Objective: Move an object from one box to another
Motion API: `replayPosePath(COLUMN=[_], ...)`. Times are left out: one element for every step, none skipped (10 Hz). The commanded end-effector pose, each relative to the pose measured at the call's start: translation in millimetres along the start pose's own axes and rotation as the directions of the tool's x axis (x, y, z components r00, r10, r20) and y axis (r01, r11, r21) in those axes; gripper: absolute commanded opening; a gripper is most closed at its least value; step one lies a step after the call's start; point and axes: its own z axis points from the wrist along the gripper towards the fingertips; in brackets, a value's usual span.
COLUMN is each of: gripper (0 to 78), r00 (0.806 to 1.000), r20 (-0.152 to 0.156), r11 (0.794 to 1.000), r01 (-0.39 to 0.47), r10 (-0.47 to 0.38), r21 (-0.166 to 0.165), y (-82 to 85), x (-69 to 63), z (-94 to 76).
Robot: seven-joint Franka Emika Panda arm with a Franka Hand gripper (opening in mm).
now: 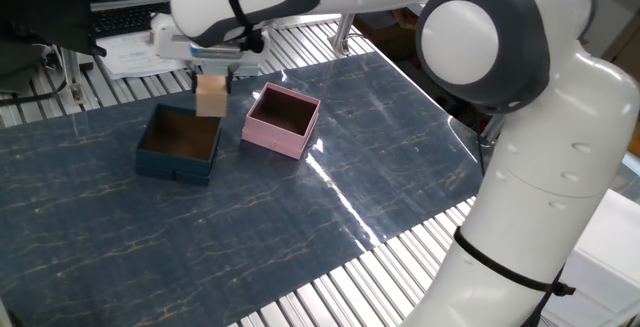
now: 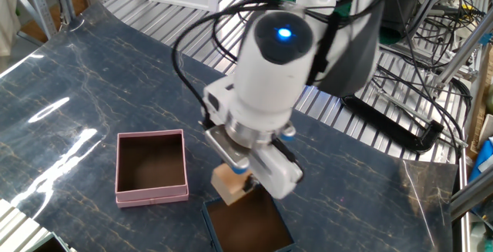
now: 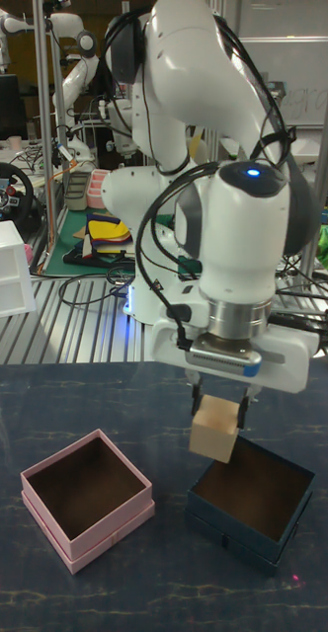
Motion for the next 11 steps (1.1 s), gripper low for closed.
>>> replayPosePath(gripper=[1.9,1.9,1.9,1.9,1.9,1.9,1.9,1.9,1.9,1.9,1.9], r00=[0.999,0.998,0.997,0.996,0.995,0.993,0.992,0.991,0.990,0.989,0.989], r20=[0.007,0.008,0.008,0.010,0.012,0.013,0.012,0.012,0.010,0.009,0.009], r11=[0.999,0.998,0.997,0.996,0.995,0.993,0.992,0.991,0.990,0.989,0.989], r01=[0.050,0.061,0.075,0.089,0.103,0.116,0.126,0.133,0.141,0.147,0.148], r10=[-0.050,-0.061,-0.075,-0.089,-0.103,-0.116,-0.126,-0.133,-0.141,-0.147,-0.148], r21=[-0.002,-0.002,-0.001,-0.001,-0.001,-0.003,-0.005,-0.005,-0.007,-0.012,-0.016], y=[-22.5,-26.6,-31.4,-36.4,-42.0,-48.1,-52.9,-57.0,-61.0,-65.9,-67.6], x=[-9.6,-11.2,-12.7,-14.3,-15.9,-17.5,-18.8,-19.6,-20.3,-21.3,-21.7], z=[5.6,7.1,8.4,9.7,11.5,13.3,14.6,15.6,16.7,18.7,19.5])
